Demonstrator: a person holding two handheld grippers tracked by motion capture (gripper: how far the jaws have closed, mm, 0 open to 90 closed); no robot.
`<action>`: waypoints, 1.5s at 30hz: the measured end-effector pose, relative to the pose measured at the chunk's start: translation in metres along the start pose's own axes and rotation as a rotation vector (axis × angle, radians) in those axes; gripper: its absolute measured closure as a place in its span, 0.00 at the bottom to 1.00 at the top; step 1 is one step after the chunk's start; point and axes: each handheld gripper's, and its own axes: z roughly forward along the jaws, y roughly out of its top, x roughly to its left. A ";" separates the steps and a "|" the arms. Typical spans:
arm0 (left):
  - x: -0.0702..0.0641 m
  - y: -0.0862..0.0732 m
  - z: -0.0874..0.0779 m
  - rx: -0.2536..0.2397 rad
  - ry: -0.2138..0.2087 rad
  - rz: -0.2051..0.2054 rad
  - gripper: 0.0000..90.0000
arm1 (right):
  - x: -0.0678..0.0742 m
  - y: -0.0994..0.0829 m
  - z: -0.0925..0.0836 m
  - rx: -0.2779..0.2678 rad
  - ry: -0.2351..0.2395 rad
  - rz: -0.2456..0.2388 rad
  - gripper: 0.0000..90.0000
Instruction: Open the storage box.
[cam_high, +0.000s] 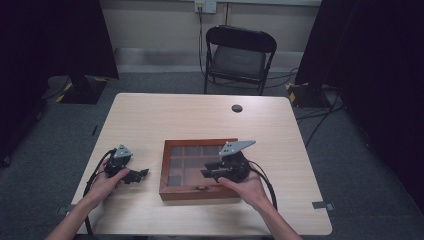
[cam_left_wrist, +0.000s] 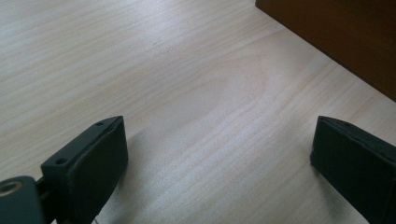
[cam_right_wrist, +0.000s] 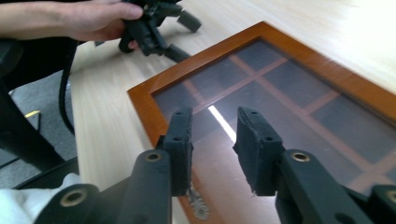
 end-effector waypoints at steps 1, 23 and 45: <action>0.000 0.000 0.000 0.000 0.000 -0.001 0.04 | 0.001 -0.003 0.003 0.014 0.009 0.001 0.76; 0.001 0.000 0.000 0.009 0.002 -0.003 0.02 | 0.005 -0.029 0.031 0.102 0.082 -0.046 0.88; 0.001 0.000 0.001 0.008 0.002 -0.005 0.02 | 0.006 -0.024 0.031 0.133 0.084 -0.050 0.90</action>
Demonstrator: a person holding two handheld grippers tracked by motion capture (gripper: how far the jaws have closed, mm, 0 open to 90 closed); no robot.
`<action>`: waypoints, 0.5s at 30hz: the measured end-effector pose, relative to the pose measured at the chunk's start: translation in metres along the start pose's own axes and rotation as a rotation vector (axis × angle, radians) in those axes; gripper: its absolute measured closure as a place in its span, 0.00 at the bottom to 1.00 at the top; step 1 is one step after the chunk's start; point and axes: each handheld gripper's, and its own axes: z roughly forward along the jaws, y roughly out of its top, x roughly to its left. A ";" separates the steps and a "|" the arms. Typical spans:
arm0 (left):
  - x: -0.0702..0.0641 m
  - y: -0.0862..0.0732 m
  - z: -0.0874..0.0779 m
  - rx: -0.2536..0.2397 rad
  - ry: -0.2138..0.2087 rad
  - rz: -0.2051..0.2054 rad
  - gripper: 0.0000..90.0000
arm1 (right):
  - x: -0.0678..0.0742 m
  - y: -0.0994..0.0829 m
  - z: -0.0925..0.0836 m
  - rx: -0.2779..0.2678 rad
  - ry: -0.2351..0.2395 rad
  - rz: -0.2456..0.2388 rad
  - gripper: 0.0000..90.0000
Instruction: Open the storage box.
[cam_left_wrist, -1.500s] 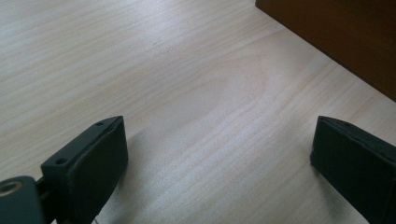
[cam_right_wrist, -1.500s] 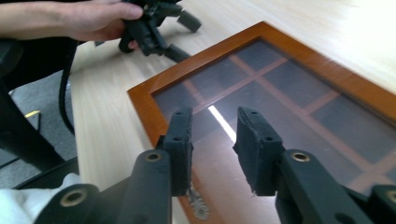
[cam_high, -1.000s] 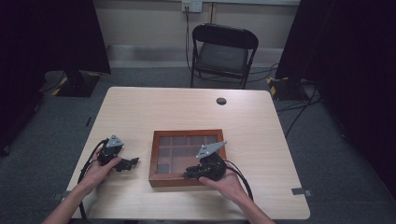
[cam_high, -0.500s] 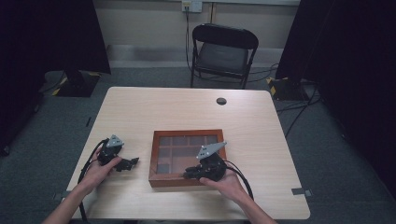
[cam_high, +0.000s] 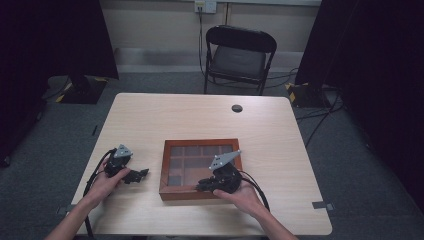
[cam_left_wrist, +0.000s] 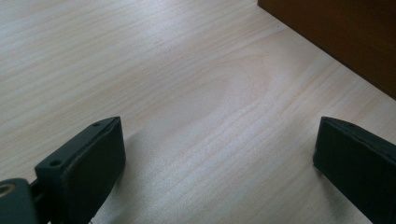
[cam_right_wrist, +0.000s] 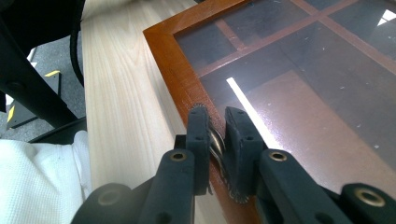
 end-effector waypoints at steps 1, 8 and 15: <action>0.000 0.000 0.000 -0.002 0.000 0.001 0.02 | 0.000 0.001 -0.001 0.001 -0.001 0.002 0.90; 0.000 0.000 0.000 -0.002 -0.001 0.001 0.02 | -0.001 0.004 -0.005 -0.019 0.009 0.007 0.90; 0.000 0.000 0.000 -0.002 0.000 0.001 0.02 | -0.001 0.007 -0.009 -0.034 0.015 0.019 0.90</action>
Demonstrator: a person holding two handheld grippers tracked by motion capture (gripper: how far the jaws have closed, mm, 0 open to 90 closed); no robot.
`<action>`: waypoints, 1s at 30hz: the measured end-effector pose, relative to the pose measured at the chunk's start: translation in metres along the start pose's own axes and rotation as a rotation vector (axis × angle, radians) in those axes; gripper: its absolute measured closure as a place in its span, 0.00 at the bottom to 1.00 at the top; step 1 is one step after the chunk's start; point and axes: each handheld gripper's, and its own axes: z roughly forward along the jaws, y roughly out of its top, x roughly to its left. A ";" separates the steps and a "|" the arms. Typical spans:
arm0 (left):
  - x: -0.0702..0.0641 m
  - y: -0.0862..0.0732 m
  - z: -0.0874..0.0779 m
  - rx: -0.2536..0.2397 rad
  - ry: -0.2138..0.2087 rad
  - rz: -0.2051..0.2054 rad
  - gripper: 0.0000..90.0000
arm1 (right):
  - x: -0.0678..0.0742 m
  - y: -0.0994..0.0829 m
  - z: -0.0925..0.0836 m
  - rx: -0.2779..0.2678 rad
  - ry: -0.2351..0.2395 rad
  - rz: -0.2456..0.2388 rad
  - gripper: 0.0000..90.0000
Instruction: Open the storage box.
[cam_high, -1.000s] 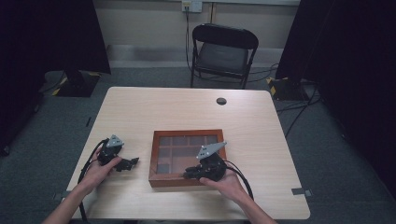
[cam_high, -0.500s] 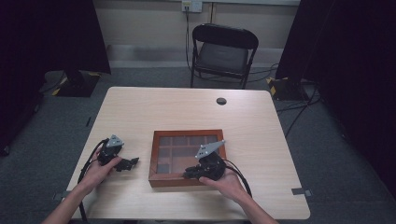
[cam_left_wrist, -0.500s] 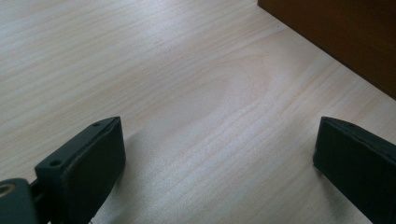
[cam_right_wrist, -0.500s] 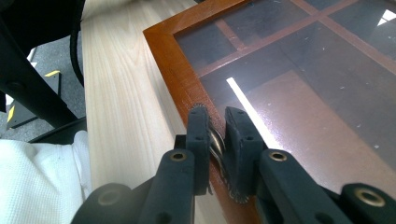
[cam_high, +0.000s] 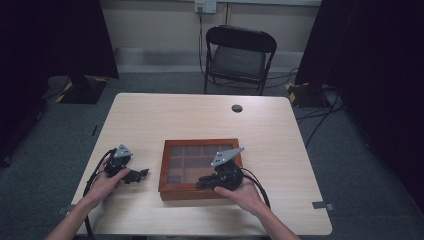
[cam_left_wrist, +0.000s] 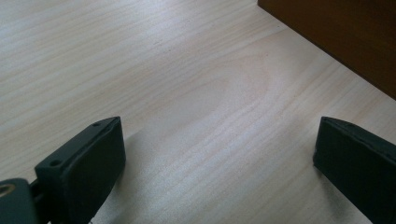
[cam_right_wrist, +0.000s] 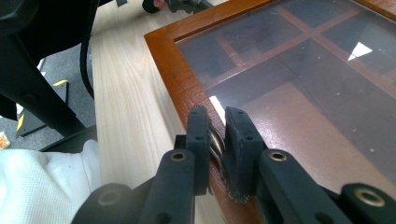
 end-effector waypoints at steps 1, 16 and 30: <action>0.000 0.000 0.000 0.000 0.000 0.000 0.02 | 0.000 0.000 0.000 0.000 0.000 0.000 0.90; 0.000 0.000 0.000 0.000 -0.001 0.000 0.02 | 0.002 0.012 -0.008 -0.032 0.024 0.008 0.90; 0.000 0.000 0.000 0.000 0.000 0.000 0.02 | 0.001 0.021 -0.017 -0.050 0.020 0.015 0.90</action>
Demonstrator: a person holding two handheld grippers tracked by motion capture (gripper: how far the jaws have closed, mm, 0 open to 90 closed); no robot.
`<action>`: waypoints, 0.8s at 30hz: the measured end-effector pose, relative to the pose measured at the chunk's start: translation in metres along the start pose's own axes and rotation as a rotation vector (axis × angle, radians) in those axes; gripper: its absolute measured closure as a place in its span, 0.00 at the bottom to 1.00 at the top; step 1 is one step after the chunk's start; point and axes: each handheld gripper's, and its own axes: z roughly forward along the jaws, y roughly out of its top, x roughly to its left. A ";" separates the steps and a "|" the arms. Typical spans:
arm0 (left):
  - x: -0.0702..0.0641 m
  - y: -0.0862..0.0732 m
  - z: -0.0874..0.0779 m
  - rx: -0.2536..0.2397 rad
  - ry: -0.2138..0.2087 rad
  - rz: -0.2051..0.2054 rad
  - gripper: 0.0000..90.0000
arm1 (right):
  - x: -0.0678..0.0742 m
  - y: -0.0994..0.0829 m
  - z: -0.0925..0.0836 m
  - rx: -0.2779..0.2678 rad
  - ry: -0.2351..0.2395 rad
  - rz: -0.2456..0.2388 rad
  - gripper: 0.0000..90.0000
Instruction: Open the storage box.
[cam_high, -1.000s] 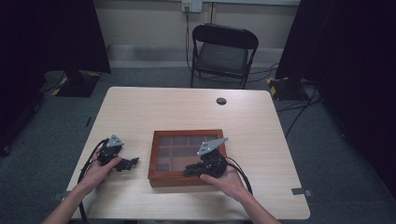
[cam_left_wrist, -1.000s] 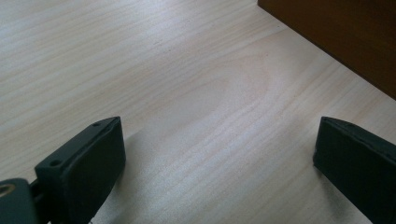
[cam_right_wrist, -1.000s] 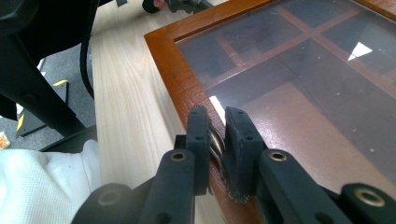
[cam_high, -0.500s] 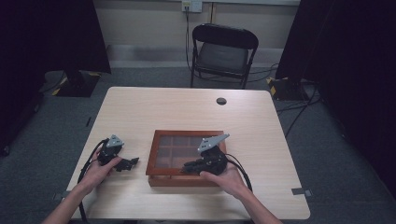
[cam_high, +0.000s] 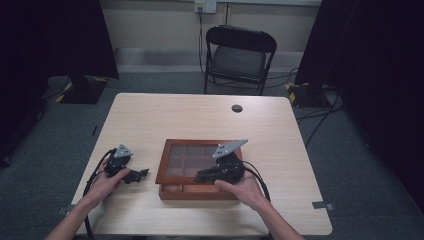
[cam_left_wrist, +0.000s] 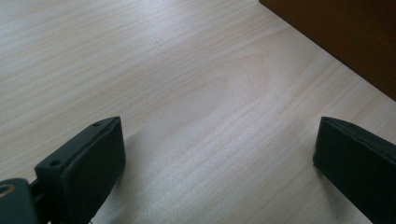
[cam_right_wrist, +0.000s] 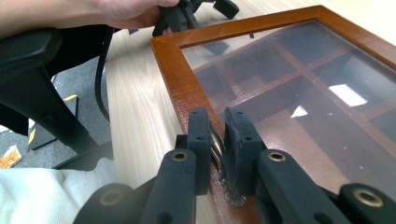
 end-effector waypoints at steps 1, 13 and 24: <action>0.000 0.000 0.000 0.000 0.000 0.000 0.02 | 0.001 0.001 -0.002 -0.002 -0.001 -0.008 0.91; 0.000 0.000 0.000 0.000 0.000 0.000 0.02 | 0.004 0.009 -0.010 -0.016 -0.015 -0.007 0.91; 0.000 0.000 0.000 0.000 0.000 0.000 0.02 | 0.005 0.019 -0.015 -0.010 -0.037 0.006 0.91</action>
